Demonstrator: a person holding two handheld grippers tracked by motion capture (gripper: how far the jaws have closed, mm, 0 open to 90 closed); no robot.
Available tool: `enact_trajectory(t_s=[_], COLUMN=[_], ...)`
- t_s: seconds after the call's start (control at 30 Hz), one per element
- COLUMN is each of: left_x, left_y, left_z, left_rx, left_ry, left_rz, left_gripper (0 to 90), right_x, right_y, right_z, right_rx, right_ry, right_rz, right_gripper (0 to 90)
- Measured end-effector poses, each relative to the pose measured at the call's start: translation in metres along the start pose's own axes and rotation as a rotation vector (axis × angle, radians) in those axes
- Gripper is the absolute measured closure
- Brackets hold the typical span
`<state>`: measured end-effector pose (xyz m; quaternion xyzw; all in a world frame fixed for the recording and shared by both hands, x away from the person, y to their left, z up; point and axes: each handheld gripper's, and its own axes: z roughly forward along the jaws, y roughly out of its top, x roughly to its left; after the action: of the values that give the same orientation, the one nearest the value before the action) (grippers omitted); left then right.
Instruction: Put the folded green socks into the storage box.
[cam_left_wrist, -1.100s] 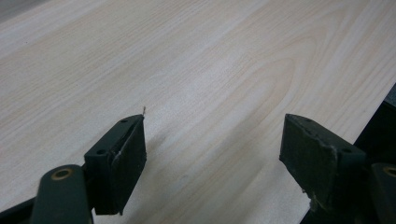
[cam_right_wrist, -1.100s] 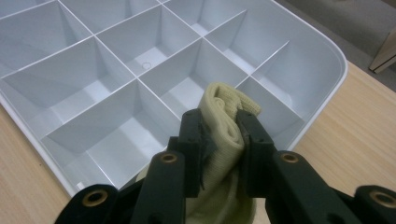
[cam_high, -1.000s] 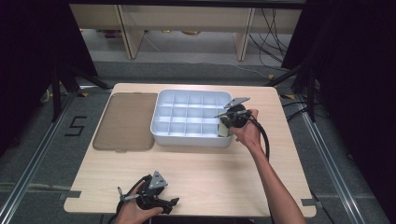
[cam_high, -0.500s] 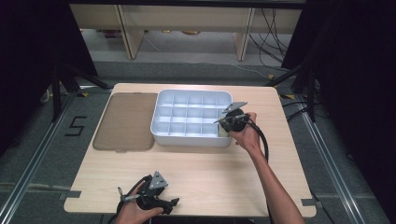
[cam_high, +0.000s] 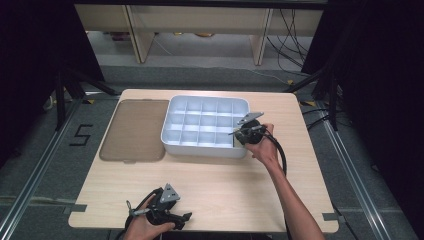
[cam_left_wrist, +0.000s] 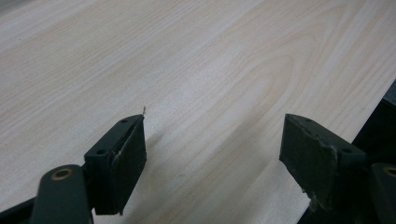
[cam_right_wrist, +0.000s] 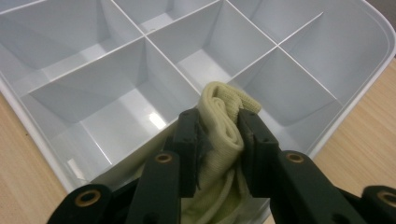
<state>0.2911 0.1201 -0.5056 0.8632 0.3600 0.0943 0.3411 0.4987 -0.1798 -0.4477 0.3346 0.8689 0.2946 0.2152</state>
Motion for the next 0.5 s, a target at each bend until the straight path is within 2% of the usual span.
enact_trajectory(t_s=[0.03,0.1,0.13,0.27,0.3,0.4,0.5], left_x=[-0.001,0.0,-0.001,-0.001,0.0,-0.001,0.0], left_y=[0.0,0.0,0.0,0.0,0.0,0.0,0.0], left_z=[0.0,0.0,0.0,0.0,0.0,0.0,0.0], left_rx=[0.0,-0.002,-0.004,-0.003,0.001,-0.003,0.001], left_ry=[-0.006,-0.006,-0.009,-0.003,0.002,-0.007,0.001], left_rz=[-0.007,-0.004,-0.022,-0.016,0.002,0.0,0.001], left_gripper=[21.8,21.8,21.8,21.8,21.8,21.8,21.8], right_x=[-0.001,-0.001,-0.002,-0.005,-0.007,-0.011,-0.013], right_y=[0.0,0.0,0.0,0.001,0.001,0.003,0.005], right_z=[0.0,-0.001,-0.002,-0.008,-0.01,-0.018,-0.025], right_rx=[0.003,0.007,0.006,-0.012,-0.016,-0.05,-0.069], right_ry=[0.016,0.007,-0.007,0.004,0.003,0.012,0.048], right_rz=[-0.011,0.008,0.011,0.04,0.049,0.061,0.089], right_gripper=[69.2,64.8,64.4,59.0,58.6,63.2,71.6])
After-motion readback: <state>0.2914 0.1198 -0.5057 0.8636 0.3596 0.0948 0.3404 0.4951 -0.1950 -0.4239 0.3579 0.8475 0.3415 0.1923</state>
